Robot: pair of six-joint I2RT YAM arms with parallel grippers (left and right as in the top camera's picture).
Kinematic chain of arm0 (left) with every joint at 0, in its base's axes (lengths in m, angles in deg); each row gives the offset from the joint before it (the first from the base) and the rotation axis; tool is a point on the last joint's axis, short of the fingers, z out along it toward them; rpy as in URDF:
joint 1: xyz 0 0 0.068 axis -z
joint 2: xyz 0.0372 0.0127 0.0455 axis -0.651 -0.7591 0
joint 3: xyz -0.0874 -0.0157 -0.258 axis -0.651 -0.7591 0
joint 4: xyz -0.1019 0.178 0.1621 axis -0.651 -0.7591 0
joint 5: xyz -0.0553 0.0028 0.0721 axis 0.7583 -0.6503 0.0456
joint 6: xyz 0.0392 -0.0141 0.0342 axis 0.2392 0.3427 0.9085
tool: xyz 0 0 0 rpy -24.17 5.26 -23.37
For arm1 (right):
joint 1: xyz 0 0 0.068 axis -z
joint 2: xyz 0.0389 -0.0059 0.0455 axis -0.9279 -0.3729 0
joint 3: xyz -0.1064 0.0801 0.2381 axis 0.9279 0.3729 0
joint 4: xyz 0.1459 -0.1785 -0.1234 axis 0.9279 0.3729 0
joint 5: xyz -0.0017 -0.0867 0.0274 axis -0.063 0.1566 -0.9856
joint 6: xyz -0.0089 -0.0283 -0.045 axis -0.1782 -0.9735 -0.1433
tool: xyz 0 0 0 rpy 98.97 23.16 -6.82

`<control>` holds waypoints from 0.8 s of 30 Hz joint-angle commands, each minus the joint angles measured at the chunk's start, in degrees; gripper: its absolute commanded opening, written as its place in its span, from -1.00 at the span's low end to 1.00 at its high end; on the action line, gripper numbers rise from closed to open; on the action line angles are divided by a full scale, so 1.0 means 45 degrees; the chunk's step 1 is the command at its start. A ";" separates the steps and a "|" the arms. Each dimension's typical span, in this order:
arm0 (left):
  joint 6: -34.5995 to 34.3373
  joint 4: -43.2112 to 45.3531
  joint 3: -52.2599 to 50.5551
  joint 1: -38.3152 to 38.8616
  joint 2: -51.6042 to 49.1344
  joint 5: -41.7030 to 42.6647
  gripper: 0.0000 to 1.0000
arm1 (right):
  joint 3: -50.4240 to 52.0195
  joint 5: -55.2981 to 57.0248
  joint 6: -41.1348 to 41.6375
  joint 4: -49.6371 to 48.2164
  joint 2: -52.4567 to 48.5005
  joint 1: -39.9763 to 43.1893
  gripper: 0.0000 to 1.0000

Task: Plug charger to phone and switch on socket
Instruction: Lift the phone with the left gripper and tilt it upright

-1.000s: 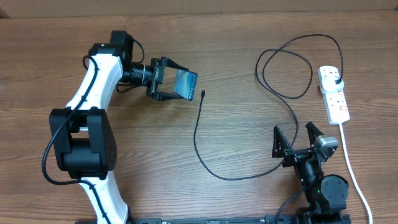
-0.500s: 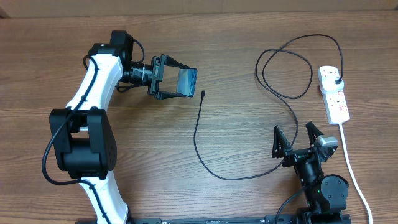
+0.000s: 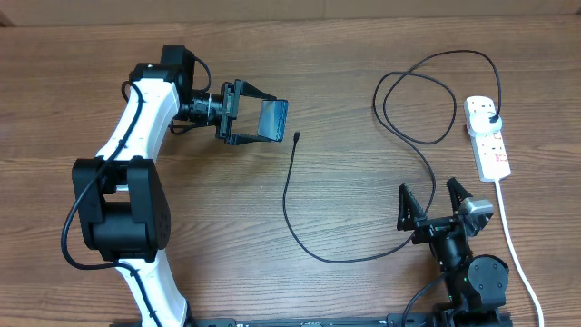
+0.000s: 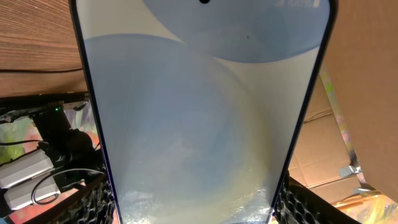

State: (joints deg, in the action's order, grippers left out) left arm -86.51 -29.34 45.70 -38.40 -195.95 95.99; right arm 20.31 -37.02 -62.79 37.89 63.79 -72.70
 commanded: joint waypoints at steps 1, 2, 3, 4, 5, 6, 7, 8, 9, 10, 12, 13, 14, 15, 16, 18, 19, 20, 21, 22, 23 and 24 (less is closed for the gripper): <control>0.0068 0.0010 0.0369 -0.0010 0.0053 0.0797 0.32 | 0.0136 -0.0010 0.0034 -0.0039 0.0102 -0.0073 0.99; 0.0068 0.0010 0.0369 -0.0010 0.0053 0.0792 0.32 | 0.0136 -0.0015 0.0034 -0.0039 0.0102 -0.0073 1.00; 0.0068 0.0015 0.0369 -0.0010 0.0053 0.0792 0.33 | 0.0136 -0.0010 0.0034 -0.0039 0.0102 -0.0073 1.00; 0.0068 0.0015 0.0369 -0.0010 0.0053 0.0792 0.32 | 0.0136 -0.0015 0.0034 -0.0039 0.0102 -0.0073 0.99; 0.0068 0.0015 0.0369 -0.0015 0.0053 0.0792 0.32 | 0.0136 -0.0015 0.0034 -0.0039 0.0102 -0.0073 1.00; 0.0068 0.0019 0.0369 -0.0015 0.0053 0.0797 0.32 | 0.0136 -0.0015 0.0034 -0.0039 0.0102 -0.0068 1.00; 0.0068 0.0087 0.0369 -0.0044 0.0053 0.0782 0.32 | 0.0136 -0.0015 0.0029 -0.0039 0.0102 -0.0073 0.99; 0.0073 0.0146 0.0369 -0.0078 0.0053 0.0748 0.32 | 0.0136 -0.0015 0.0029 -0.0039 0.0102 -0.0073 1.00; 0.0073 0.0189 0.0369 -0.0126 0.0053 0.0670 0.32 | 0.0136 -0.0015 0.0034 -0.0039 0.0102 -0.0073 1.00; 0.0267 0.0194 0.0369 -0.0262 0.0053 0.0559 0.31 | 0.0136 -0.0015 0.0034 -0.0039 0.0102 -0.0073 1.00; 0.0515 0.0189 0.0369 -0.0461 0.0053 0.0559 0.29 | 0.0136 -0.0015 0.0034 -0.0039 0.0102 -0.0073 1.00; 0.0656 0.0185 0.0369 -0.0559 0.0053 0.0563 0.29 | 0.0136 -0.0015 0.0034 -0.0039 0.0102 -0.0073 1.00; 0.0782 0.0185 0.0369 -0.0651 0.0053 0.0559 0.29 | 0.0136 -0.0015 0.0034 -0.0039 0.0102 -0.0073 1.00; 0.0913 0.0180 0.0369 -0.0724 0.0053 0.0563 0.29 | 0.0136 -0.0015 0.0034 -0.0039 0.0102 -0.0068 0.99; 0.1035 0.0165 0.0369 -0.0792 0.0053 0.0568 0.29 | 0.0136 -0.0010 0.0034 -0.0039 0.0102 -0.0068 1.00; 0.1137 0.0117 0.0369 -0.0908 0.0053 0.0573 0.29 | 0.0136 -0.0010 0.0029 -0.0039 0.0102 -0.0073 0.99; 0.1253 0.0092 0.0369 -0.1015 0.0053 0.0568 0.29 | 0.0136 -0.0015 0.0029 -0.0039 0.0102 -0.0073 1.00; 0.1311 0.0102 0.0369 -0.1069 0.0053 0.0563 0.29 | 0.0136 -0.0015 0.0034 -0.0039 0.0102 -0.0073 1.00; 0.1316 0.0102 0.0369 -0.1122 0.0053 0.0554 0.29 | 0.0136 -0.0015 0.0034 -0.0039 0.0102 -0.0073 1.00; 0.1341 0.0102 0.0369 -0.1166 0.0053 0.0554 0.29 | 0.0136 -0.0015 0.0034 -0.0039 0.0102 -0.0073 1.00; 0.1409 0.0107 0.0369 -0.1219 0.0053 0.0549 0.30 | 0.0136 -0.0015 0.0034 -0.0039 0.0102 -0.0073 0.99; 0.1404 0.0102 0.0369 -0.1253 0.0053 0.0500 0.29 | 0.0136 -0.0015 0.0034 -0.0039 0.0102 -0.0068 1.00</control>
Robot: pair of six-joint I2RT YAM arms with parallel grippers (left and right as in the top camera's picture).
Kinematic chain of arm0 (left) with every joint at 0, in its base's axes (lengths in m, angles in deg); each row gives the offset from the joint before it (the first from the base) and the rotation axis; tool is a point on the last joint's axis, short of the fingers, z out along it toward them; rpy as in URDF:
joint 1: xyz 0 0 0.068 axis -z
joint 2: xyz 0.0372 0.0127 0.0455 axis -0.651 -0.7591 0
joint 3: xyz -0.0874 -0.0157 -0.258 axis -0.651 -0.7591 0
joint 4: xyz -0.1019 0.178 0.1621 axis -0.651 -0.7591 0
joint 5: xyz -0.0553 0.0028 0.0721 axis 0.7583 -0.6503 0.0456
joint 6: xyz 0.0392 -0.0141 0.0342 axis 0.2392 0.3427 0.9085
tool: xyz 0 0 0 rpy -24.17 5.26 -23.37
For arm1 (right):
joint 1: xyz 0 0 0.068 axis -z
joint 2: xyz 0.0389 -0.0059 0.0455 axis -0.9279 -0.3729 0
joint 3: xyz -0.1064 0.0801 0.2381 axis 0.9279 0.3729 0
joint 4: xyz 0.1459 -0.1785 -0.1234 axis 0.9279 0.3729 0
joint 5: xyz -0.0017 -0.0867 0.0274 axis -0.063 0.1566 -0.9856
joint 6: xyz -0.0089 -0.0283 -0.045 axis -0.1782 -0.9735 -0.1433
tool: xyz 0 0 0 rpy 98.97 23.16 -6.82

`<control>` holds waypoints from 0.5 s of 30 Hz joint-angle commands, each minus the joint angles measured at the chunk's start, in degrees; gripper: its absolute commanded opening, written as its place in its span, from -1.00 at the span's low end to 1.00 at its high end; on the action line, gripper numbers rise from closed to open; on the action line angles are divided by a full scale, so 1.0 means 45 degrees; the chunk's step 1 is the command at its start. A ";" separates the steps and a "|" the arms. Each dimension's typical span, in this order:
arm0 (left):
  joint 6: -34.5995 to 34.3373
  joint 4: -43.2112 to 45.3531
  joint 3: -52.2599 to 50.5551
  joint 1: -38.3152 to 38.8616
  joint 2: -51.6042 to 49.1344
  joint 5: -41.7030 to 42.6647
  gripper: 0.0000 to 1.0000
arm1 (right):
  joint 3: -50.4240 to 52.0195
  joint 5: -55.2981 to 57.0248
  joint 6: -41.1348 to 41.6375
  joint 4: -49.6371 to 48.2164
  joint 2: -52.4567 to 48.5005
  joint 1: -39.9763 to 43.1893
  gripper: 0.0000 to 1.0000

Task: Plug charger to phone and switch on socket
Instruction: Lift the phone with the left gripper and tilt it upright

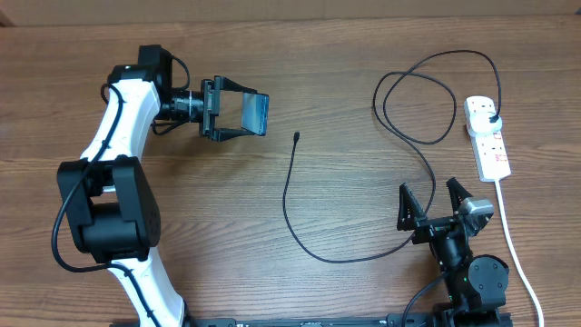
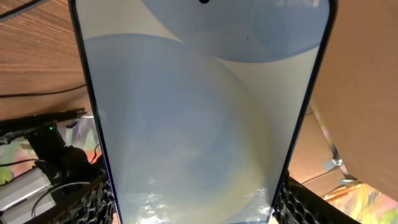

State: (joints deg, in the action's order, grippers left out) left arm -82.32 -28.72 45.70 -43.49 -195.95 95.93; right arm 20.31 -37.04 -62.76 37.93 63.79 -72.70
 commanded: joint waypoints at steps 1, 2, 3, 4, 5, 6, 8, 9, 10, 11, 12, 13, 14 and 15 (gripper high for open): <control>0.0471 -0.0029 0.0369 -0.0151 0.0053 0.0427 0.29 | 0.0136 -0.0010 0.0024 -0.0049 0.0102 -0.0073 1.00; 0.0471 -0.0029 0.0369 -0.0170 0.0053 0.0296 0.30 | 0.0136 -0.0010 0.0029 -0.0049 0.0102 -0.0073 1.00; 0.0471 -0.0034 0.0369 -0.0194 0.0053 0.0185 0.30 | 0.0136 -0.0010 0.0029 -0.0049 0.0102 -0.0073 1.00; 0.0471 -0.0034 0.0369 -0.0214 0.0053 0.0024 0.30 | 0.0136 -0.0010 0.0024 -0.0049 0.0102 -0.0073 1.00; 0.0471 -0.0034 0.0369 -0.0223 0.0053 -0.0155 0.32 | 0.0136 -0.0010 0.0029 -0.0049 0.0102 -0.0073 1.00; 0.0471 -0.0034 0.0369 -0.0223 0.0053 -0.0214 0.32 | 0.0136 -0.0005 0.0024 -0.0049 0.0102 -0.0073 1.00; 0.0471 -0.0034 0.0369 -0.0228 0.0053 -0.0238 0.32 | 0.0136 -0.0010 0.0029 -0.0049 0.0102 -0.0073 0.99; 0.0471 -0.0034 0.0369 -0.0223 0.0053 -0.0238 0.32 | 0.0136 -0.0010 0.0029 -0.0049 0.0102 -0.0073 0.99; 0.0471 -0.0034 0.0369 -0.0223 0.0053 -0.0238 0.32 | 0.0136 0.0053 0.0024 -0.0044 0.0102 -0.0068 1.00; 0.0471 -0.0034 0.0369 -0.0223 0.0053 -0.0253 0.33 | 0.0136 0.0034 0.0024 -0.0049 0.0102 -0.0068 1.00; 0.0476 -0.0034 0.0369 -0.0223 0.0053 -0.0296 0.32 | 0.0136 0.0039 0.0024 -0.0049 0.0102 -0.0068 1.00; 0.0476 -0.0034 0.0369 -0.0223 0.0053 -0.0330 0.32 | 0.0136 0.0039 0.0024 -0.0049 0.0102 -0.0068 1.00; 0.0486 -0.0034 0.0369 -0.0223 0.0053 -0.0330 0.32 | 0.0136 0.0039 0.0024 -0.0049 0.0102 -0.0068 1.00; 0.0583 -0.0034 0.0369 -0.0223 0.0053 -0.0330 0.32 | 0.0136 0.0039 0.0024 -0.0049 0.0102 -0.0068 1.00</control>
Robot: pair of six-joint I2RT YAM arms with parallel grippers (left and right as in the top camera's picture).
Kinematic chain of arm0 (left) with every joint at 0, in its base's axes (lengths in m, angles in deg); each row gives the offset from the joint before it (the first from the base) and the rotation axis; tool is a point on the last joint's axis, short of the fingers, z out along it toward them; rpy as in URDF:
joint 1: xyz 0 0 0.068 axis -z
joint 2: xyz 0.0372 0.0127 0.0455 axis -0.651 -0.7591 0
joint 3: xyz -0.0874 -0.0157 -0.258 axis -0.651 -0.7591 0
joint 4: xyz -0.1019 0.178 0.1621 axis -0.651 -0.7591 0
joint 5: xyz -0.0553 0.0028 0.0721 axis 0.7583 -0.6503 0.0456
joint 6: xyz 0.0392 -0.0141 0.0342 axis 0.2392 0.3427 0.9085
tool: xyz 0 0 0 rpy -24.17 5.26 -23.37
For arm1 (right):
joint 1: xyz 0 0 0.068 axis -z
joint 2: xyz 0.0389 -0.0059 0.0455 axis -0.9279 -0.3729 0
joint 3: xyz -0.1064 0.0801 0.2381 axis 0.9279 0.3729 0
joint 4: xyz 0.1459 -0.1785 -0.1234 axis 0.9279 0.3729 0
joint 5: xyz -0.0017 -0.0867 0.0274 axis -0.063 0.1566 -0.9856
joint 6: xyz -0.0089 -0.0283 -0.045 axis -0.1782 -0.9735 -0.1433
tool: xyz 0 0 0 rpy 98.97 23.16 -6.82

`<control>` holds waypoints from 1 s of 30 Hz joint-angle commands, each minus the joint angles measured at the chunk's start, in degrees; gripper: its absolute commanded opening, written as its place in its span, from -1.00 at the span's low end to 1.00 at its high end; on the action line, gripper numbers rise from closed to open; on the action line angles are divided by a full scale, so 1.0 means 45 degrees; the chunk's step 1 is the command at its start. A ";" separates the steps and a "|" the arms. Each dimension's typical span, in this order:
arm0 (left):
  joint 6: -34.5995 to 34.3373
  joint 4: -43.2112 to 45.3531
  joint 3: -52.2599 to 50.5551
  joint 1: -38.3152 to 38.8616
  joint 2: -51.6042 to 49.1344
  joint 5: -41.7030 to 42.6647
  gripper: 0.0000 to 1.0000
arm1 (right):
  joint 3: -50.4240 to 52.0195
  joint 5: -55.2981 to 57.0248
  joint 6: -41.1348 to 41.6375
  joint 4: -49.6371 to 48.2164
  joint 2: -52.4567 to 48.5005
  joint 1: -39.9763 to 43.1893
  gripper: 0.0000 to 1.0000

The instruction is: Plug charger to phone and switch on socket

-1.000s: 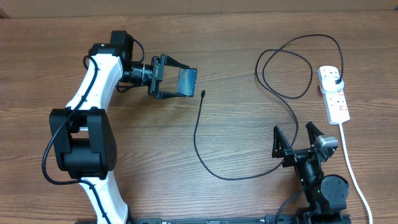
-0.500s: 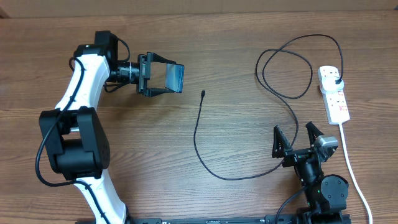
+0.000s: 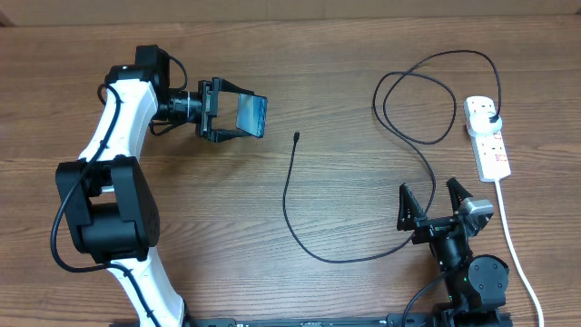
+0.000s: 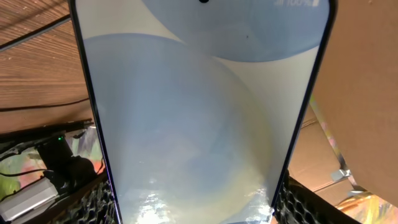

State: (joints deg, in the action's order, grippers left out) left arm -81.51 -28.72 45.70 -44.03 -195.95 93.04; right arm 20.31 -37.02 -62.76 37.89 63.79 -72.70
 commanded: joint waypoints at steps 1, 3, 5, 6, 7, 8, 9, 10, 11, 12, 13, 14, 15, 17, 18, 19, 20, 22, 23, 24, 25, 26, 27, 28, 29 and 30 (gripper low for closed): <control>0.0491 -0.0034 0.0369 -0.0102 0.0053 0.0316 0.32 | 0.0136 0.0034 0.0024 -0.0039 0.0102 -0.0068 1.00; 0.0495 -0.0034 0.0369 -0.0102 0.0053 0.0316 0.32 | 0.0136 0.0034 0.0024 -0.0039 0.0102 -0.0068 1.00; 0.0539 -0.0034 0.0369 -0.0102 0.0053 0.0311 0.33 | 0.0136 0.0024 0.0024 -0.0039 0.0102 -0.0068 1.00; 0.0539 -0.0034 0.0369 -0.0097 0.0053 0.0311 0.33 | 0.0136 0.0034 0.0024 -0.0034 0.0102 -0.0068 1.00; 0.0588 -0.0034 0.0369 -0.0092 0.0053 0.0311 0.33 | 0.0136 0.0029 0.0024 -0.0039 0.0102 -0.0068 1.00; 0.0651 -0.0034 0.0369 -0.0092 0.0053 0.0296 0.32 | 0.0136 -0.0034 0.0087 -0.0131 0.0102 -0.0068 1.00; 0.0675 -0.0039 0.0369 -0.0092 0.0053 0.0257 0.29 | 0.0136 -0.0039 0.0330 -0.0204 0.0102 -0.0073 1.00; 0.0675 -0.0039 0.0369 -0.0092 0.0053 0.0194 0.27 | 0.0131 -0.0073 0.0675 -0.0233 0.0102 -0.0068 1.00; 0.0670 -0.0039 0.0369 -0.0092 0.0053 0.0112 0.22 | 0.0126 -0.0151 0.1030 -0.0209 0.0102 -0.0068 0.99; 0.0670 -0.0039 0.0369 -0.0092 0.0053 0.0034 0.21 | 0.0126 -0.0316 0.1098 -0.0126 0.0102 -0.0068 1.00; 0.0670 -0.0039 0.0369 -0.0097 0.0053 -0.0029 0.21 | 0.0126 -0.0534 0.1093 -0.0063 0.0102 -0.0068 1.00; 0.0670 -0.0034 0.0369 -0.0097 0.0053 -0.0092 0.22 | 0.0117 -0.0811 0.1093 -0.0073 0.0073 -0.0073 1.00; 0.0670 -0.0039 0.0369 -0.0092 0.0053 -0.0214 0.23 | 0.0034 -0.1141 0.1088 0.0019 0.0044 -0.0068 1.00; 0.0670 -0.0034 0.0369 -0.0092 0.0053 -0.0384 0.25 | -0.0199 -0.1418 0.1088 0.0403 0.0005 -0.0068 0.99; 0.0670 -0.0034 0.0369 -0.0092 0.0053 -0.0515 0.25 | -0.0359 -0.1472 0.1088 0.0627 -0.0019 -0.0068 1.00; 0.0670 -0.0034 0.0369 -0.0092 0.0053 -0.0704 0.26 | -0.0529 -0.1554 0.1093 0.0899 -0.0058 -0.0068 1.00; 0.0675 -0.0034 0.0369 -0.0092 0.0053 -0.0981 0.27 | -0.0821 -0.1715 0.1088 0.1292 -0.0151 -0.0068 1.00; 0.0680 -0.0039 0.0369 -0.0092 0.0053 -0.1452 0.27 | -0.1297 -0.1967 0.1093 0.1821 -0.0389 -0.0068 1.00; 0.0680 -0.0039 0.0369 -0.0092 0.0053 -0.1749 0.28 | -0.1574 -0.2089 0.1093 0.2050 -0.0573 -0.0068 1.00; 0.0699 -0.0034 0.0369 -0.0092 0.0053 -0.2098 0.28 | -0.1909 -0.2200 0.1093 0.2293 -0.0840 -0.0068 1.00; 0.0777 -0.0034 0.0369 -0.0092 0.0053 -0.2448 0.29 | -0.2210 -0.2288 0.1098 0.2521 -0.1103 -0.0068 1.00; 0.0777 -0.0024 0.0369 -0.0092 0.0053 -0.2754 0.31 | -0.2623 -0.2395 0.1098 0.2861 -0.1496 -0.0068 1.00; 0.0777 0.0005 0.0369 -0.0102 0.0053 -0.3177 0.31 | -0.3016 -0.2506 0.1093 0.3211 -0.1894 -0.0068 1.00; 0.0777 0.0024 0.0369 -0.0121 0.0053 -0.3750 0.33 | -0.3565 -0.2599 0.1093 0.3716 -0.2492 -0.0068 1.00; 0.0782 0.0019 0.0369 -0.0141 0.0053 -0.4143 0.33 | -0.3978 -0.2618 0.1093 0.4095 -0.2958 -0.0068 1.00; 0.0874 0.0010 0.0369 -0.0175 0.0053 -0.4619 0.33 | -0.4464 -0.2633 0.1093 0.4537 -0.3526 -0.0068 1.00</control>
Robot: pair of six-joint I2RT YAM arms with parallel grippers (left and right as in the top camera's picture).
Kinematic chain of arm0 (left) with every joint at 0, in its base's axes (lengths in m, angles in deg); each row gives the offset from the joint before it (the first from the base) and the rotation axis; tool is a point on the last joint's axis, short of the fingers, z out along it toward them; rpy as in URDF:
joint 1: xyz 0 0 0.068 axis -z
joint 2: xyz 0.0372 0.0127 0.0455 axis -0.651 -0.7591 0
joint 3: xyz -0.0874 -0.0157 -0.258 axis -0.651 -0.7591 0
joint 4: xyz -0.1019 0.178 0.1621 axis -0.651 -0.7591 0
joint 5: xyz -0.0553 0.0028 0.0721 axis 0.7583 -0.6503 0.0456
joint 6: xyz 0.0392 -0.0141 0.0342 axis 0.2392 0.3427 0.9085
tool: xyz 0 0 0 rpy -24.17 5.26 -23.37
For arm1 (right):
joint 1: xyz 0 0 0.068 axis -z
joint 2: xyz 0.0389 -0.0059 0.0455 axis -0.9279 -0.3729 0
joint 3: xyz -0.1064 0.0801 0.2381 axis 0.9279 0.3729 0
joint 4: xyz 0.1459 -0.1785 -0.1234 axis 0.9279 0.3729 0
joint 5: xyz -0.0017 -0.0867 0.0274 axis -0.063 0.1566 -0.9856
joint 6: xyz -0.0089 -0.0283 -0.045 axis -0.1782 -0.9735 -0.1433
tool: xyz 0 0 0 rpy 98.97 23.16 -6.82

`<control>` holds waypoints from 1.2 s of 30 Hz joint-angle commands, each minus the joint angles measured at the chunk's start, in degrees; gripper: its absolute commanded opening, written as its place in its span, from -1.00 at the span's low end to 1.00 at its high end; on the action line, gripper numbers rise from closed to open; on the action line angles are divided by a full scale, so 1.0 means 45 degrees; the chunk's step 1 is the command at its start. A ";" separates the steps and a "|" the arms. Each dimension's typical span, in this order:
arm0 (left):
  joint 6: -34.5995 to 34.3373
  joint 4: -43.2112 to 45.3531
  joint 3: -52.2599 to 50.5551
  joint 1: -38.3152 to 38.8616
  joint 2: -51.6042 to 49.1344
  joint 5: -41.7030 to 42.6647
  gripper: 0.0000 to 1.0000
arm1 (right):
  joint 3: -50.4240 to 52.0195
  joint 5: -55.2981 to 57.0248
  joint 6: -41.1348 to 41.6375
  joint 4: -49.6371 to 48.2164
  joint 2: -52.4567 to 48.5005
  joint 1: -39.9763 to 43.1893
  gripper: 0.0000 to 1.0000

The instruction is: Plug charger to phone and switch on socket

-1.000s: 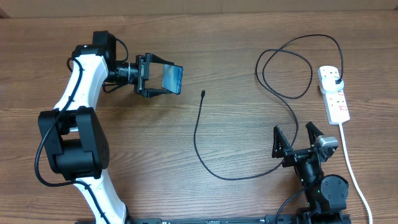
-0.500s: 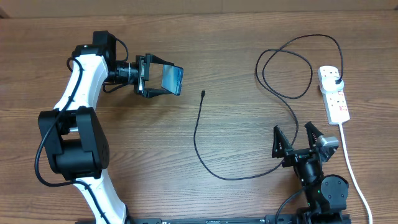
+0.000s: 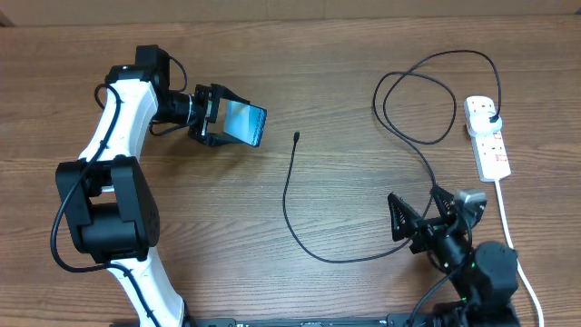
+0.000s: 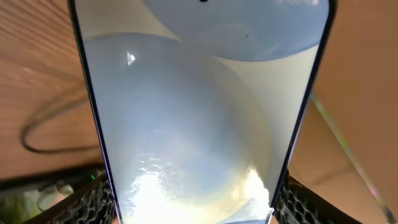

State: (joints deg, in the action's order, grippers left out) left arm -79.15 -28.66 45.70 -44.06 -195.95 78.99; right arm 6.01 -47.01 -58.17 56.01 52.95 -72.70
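The phone [image 3: 243, 123], its pale blue screen lit, is gripped by my left gripper [image 3: 218, 118] above the table at upper left and now lies tilted. It fills the left wrist view as the phone [image 4: 199, 106], with black finger pads [image 4: 93, 202] pressed on both its edges. The black charger cable [image 3: 292, 204] lies on the wood, its free plug tip [image 3: 297, 137] just right of the phone. Its other end runs to the white socket strip [image 3: 488, 141] at the right edge. My right gripper [image 3: 419, 218] stands open at lower right, holding nothing.
A white mains lead [image 3: 510, 241] runs from the socket strip down the right edge, beside the right arm. The cable makes a loop [image 3: 418, 100] at the upper right. The wooden table [image 3: 200, 227] is bare between the arms.
My left gripper has turned the phone, so its screen now faces more upward and tilts. The right arm has risen and shifted slightly left and down in the overhead view.
My left gripper held the phone close to the cable's plug tip. Then it held the phone further left, away from the tip, and stayed there. Now the phone is rotated in place and the right arm, still until now, has moved.
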 commanded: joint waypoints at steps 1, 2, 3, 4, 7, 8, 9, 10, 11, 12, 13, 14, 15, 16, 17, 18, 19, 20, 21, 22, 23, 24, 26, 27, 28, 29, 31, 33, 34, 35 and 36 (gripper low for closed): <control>0.0471 -0.0005 0.0369 -0.0189 0.0053 -0.1904 0.33 | -0.1753 -0.0461 0.0073 0.0899 -0.1676 -0.0068 1.00; 0.0563 -0.0005 0.0369 -0.0209 0.0053 -0.2293 0.31 | -0.2307 -0.0486 0.0068 0.1326 -0.2351 -0.0068 1.00; 0.0675 -0.0019 0.0369 -0.0233 0.0053 -0.2540 0.29 | -0.2861 -0.0495 0.0073 0.1734 -0.3007 -0.0068 1.00; 0.0860 -0.0015 0.0369 -0.0262 0.0053 -0.2773 0.28 | -0.3342 -0.0588 0.0068 0.2059 -0.3580 -0.0068 1.00; 0.0874 -0.0039 0.0369 -0.0335 0.0053 -0.3283 0.27 | -0.5197 -0.1141 0.0063 0.3254 -0.5819 -0.0068 1.00; 0.0874 -0.0039 0.0369 -0.0355 0.0053 -0.3424 0.27 | -0.5838 -0.1365 0.0058 0.3725 -0.6572 -0.0068 1.00; 0.0874 -0.0049 0.0369 -0.0369 0.0053 -0.3551 0.27 | -0.6261 -0.1525 0.0058 0.4031 -0.7067 -0.0068 1.00; 0.0874 -0.0058 0.0369 -0.0393 0.0053 -0.3735 0.27 | -0.6849 -0.1768 0.0010 0.4503 -0.7747 -0.0068 1.00; 0.0899 -0.0097 0.0369 -0.0403 0.0053 -0.4056 0.28 | -0.7849 -0.2142 -0.0029 0.5343 -0.8908 -0.0068 1.00; 0.0913 -0.0117 0.0369 -0.0403 0.0053 -0.4279 0.28 | -0.8514 -0.2297 -0.0029 0.5950 -0.9666 -0.0068 1.00; 0.0913 -0.0160 0.0369 -0.0403 0.0053 -0.4541 0.28 | -0.9112 -0.2385 -0.0029 0.6499 -1.0341 -0.0068 1.00; 0.0918 -0.0209 0.0369 -0.0403 0.0053 -0.4745 0.29 | -0.9685 -0.2390 -0.0024 0.7057 -1.0962 -0.0068 1.00; 0.0923 -0.0287 0.0369 -0.0398 0.0053 -0.4945 0.28 | -1.0302 -0.2424 -0.0024 0.7640 -1.1672 -0.0068 1.00; 0.0918 -0.0384 0.0369 -0.0398 0.0053 -0.5105 0.29 | -1.0958 -0.2429 -0.0024 0.8228 -1.2468 -0.0068 1.00; 0.0918 -0.0457 0.0369 -0.0398 0.0053 -0.5202 0.29 | -1.1239 -0.2424 -0.0024 0.8466 -1.2857 -0.0068 1.00; 0.0923 -0.0510 0.0369 -0.0398 0.0053 -0.5285 0.28 | -1.1516 -0.2424 -0.0024 0.8548 -1.3333 -0.0068 1.00; 0.0942 -0.0544 0.0369 -0.0398 0.0053 -0.5323 0.28 | -1.1701 -0.2429 -0.0024 0.8281 -1.3809 -0.0068 1.00; 0.1015 -0.0559 0.0369 -0.0398 0.0053 -0.5323 0.26 | -1.1740 -0.2628 0.0024 0.7917 -1.4168 -0.0068 1.00; 0.1015 -0.0578 0.0369 -0.0393 0.0053 -0.5333 0.26 | -1.1740 -0.3031 0.0024 0.7674 -1.4464 -0.0068 1.00; 0.1010 -0.0641 0.0369 -0.0393 0.0053 -0.5377 0.26 | -1.1740 -0.3575 0.0024 0.7461 -1.4746 -0.0068 1.00; 0.1010 -0.0738 0.0369 -0.0393 0.0053 -0.5450 0.27 | -1.1740 -0.4323 0.0019 0.7155 -1.5072 -0.0068 1.00; 0.1010 -0.0806 0.0369 -0.0393 0.0053 -0.5532 0.28 | -1.1740 -0.4818 0.0010 0.6849 -1.5324 -0.0073 1.00; 0.1107 -0.0923 0.0369 -0.0393 0.0053 -0.5663 0.29 | -1.1735 -0.5430 0.0034 0.6188 -1.5888 -0.0175 1.00; 0.1103 -0.0981 0.0369 -0.0393 0.0053 -0.5751 0.29 | -1.1735 -0.5668 0.0165 0.5848 -1.6194 -0.0248 1.00; 0.1107 -0.1035 0.0369 -0.0398 0.0053 -0.5814 0.29 | -1.1735 -0.5722 0.0554 0.5571 -1.6461 -0.0325 1.00; 0.1107 -0.1078 0.0369 -0.0398 0.0053 -0.5872 0.29 | -1.1735 -0.5712 0.1005 0.5280 -1.6733 -0.0423 0.99; 0.1107 -0.1137 0.0369 -0.0393 0.0053 -0.5906 0.29 | -1.1735 -0.5712 0.1622 0.4663 -1.7267 -0.0675 0.90; 0.1107 -0.1161 0.0369 -0.0393 0.0053 -0.5916 0.29 | -1.1735 -0.5678 0.1802 0.3993 -1.7772 -0.0996 0.82; 0.1107 -0.1166 0.0369 -0.0389 0.0053 -0.5931 0.29 | -1.1735 -0.5610 0.1836 0.3721 -1.7962 -0.1141 0.81; 0.1107 -0.1171 0.0369 -0.0384 0.0053 -0.5945 0.30 | -1.1735 -0.5309 0.2098 0.3395 -1.8229 -0.1345 0.81; 0.1107 -0.1175 0.0369 -0.0384 0.0053 -0.5950 0.29 | -1.1735 -0.5090 0.2239 0.3254 -1.8360 -0.1452 0.81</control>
State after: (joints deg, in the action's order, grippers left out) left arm -75.50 -33.71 45.81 -45.63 -195.95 52.32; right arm -45.33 -70.55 -51.49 72.35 -27.86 -77.34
